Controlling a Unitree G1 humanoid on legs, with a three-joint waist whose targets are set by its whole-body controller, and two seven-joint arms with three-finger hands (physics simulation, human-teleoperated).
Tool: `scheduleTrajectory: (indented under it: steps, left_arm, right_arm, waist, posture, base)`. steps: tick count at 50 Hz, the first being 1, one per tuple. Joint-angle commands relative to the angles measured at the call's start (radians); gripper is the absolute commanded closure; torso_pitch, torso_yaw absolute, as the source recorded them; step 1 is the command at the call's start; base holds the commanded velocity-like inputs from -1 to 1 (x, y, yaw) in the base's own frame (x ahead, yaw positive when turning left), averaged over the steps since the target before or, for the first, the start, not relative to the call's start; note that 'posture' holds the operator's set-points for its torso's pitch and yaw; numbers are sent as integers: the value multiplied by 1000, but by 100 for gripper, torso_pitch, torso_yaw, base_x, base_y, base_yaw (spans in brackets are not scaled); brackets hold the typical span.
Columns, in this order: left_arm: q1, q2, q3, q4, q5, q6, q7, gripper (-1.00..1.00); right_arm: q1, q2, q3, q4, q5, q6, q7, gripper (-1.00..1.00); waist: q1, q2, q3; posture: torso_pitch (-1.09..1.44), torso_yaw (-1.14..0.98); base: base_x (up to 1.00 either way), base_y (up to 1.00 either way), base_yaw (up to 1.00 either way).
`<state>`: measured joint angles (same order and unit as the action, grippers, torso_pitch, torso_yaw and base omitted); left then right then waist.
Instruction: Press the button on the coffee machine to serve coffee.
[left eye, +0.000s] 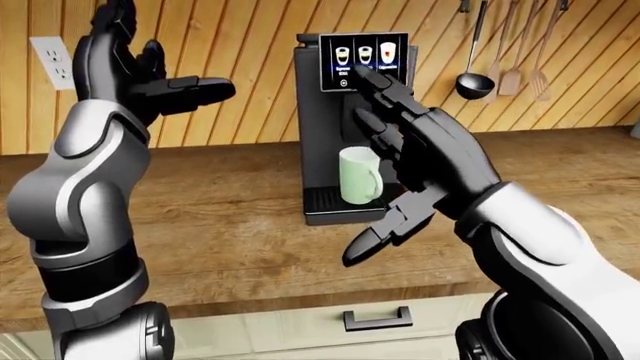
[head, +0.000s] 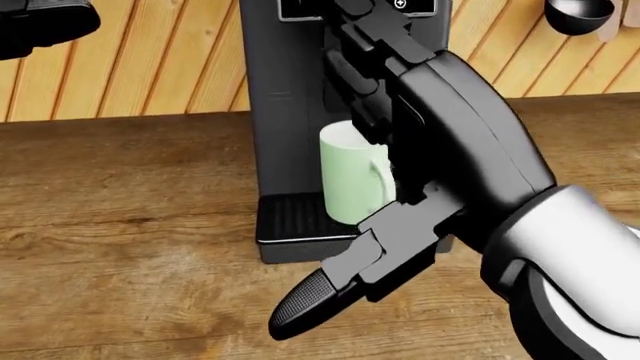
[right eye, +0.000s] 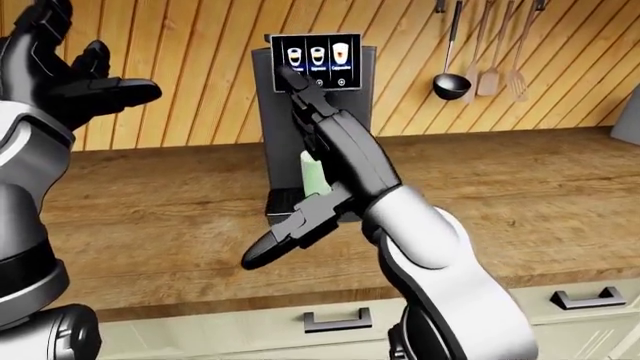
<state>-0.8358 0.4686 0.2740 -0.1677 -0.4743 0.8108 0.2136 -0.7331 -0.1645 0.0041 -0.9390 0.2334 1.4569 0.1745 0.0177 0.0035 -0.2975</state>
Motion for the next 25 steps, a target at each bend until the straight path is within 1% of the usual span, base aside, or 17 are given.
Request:
scheduleTrajectory:
  steps: [1,5,11,18,25]
  left_arm:
    - [-34,13,9,-19,0,-27,-3,-100]
    - [-37,14,9,-28,-5,-16,3,-100]
    - [-40,18,11,-35,-8,-9,8,-100]
    - [-39,22,13,-24,-9,-22,6,-100]
    - [-39,23,13,-22,-9,-23,6,-100]
  right_arm:
    - [-25,-8,-11,-1,-34,-30,1,-100]
    - [-27,-5,-10,12,-58,-34,14,-100]
    - [19,-3,-28,74,-92,-109,45,-100]
    - [28,0,-38,122,-118,-143,62,-100]
    - [33,8,-32,133,-131,-153,65,-100]
  waist:
    - [0,5,-6]
    - [0,5,-6]
    - [0,5,-9]
    - [-1,7,-10]
    - [-2,7,-11]
  posture:
    - [-47,0]
    - [-47,0]
    - [-47,0]
    - [-47,0]
    - [-47,0]
  base:
    - [0,0,0]
    - [0,0,0]
    - [0,0,0]
    - [0,0,0]
    - [0,0,0]
